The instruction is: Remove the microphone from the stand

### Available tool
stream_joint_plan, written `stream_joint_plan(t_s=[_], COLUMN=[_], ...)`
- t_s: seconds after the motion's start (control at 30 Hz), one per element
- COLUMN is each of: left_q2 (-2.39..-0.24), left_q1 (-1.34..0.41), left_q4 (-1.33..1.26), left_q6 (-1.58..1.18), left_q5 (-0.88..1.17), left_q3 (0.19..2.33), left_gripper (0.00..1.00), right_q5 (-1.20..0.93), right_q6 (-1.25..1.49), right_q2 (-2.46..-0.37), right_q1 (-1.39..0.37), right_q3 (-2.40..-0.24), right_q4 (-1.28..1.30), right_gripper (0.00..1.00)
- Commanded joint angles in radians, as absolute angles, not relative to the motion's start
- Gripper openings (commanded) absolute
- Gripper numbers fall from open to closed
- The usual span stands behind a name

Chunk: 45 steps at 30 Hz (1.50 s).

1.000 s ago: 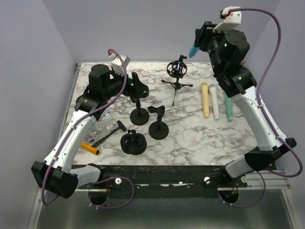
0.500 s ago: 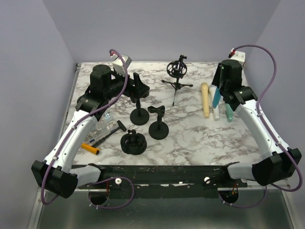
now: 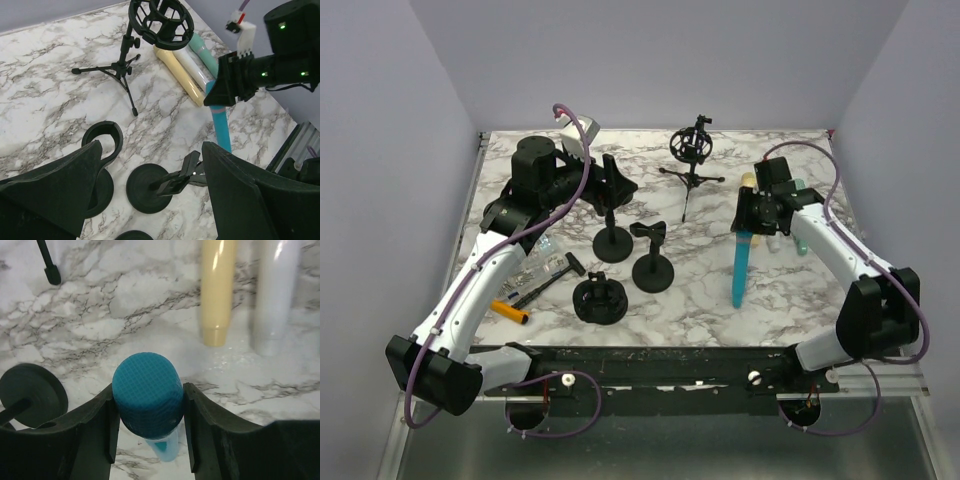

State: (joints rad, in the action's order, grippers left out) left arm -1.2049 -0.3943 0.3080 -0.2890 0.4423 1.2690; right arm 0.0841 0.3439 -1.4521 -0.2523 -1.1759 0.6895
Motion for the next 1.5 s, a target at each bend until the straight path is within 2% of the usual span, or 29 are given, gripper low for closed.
stream_joint_plan(t_s=[0.0,0.13,0.2,0.37,0.47,0.67,0.93,1.13,1.4,1.47], left_q2=[-1.201,-1.211,-1.212,-1.208,-1.202,-1.209,-1.213,-1.219,-1.21,-1.206], left_q1=[-0.402,-0.411,-0.411,-0.411,-0.413,-0.414,-0.416,-0.416,-0.416,-0.417], left_q4=[0.293,0.312,0.317,0.316,0.306,0.314,0.311,0.318,0.318,0.316], left_q6=[-0.287,-0.267,-0.267,-0.264,-0.263,-0.258,-0.255,-0.252,-0.249,-0.251], left_q5=[0.447,0.419,0.428,0.427,0.429,0.427,0.417,0.416,0.416,0.418], left_q3=[1.27,1.279,1.284,1.284,1.274,1.279,1.274,1.279,1.278,1.278], left_gripper=[0.84,0.84,0.84,0.84,0.84,0.85,0.85,0.85,0.85,0.85], right_q5=[-0.067,-0.006,0.04,0.072,0.084,0.057,0.051,-0.147,-0.654,-0.771], right_q6=[0.379,0.393,0.399,0.418,0.431,0.426,0.41,0.454,0.601,0.687], right_q2=[-1.558,-1.642,-1.666,-1.695,-1.699,-1.716,-1.695,-1.736,-1.934,-1.983], right_q1=[-0.27,-0.279,-0.279,-0.279,-0.279,-0.279,-0.278,-0.249,-0.108,-0.084], right_q3=[-1.105,-1.068,-1.042,-1.01,-0.989,-0.984,-1.087,-1.273,-1.423,-1.421], right_q4=[0.568,0.494,0.44,0.361,0.333,0.326,0.383,0.365,0.157,0.035], right_gripper=[0.01,0.01,0.05,0.26,0.34,0.64,0.79,0.87,0.89,0.89])
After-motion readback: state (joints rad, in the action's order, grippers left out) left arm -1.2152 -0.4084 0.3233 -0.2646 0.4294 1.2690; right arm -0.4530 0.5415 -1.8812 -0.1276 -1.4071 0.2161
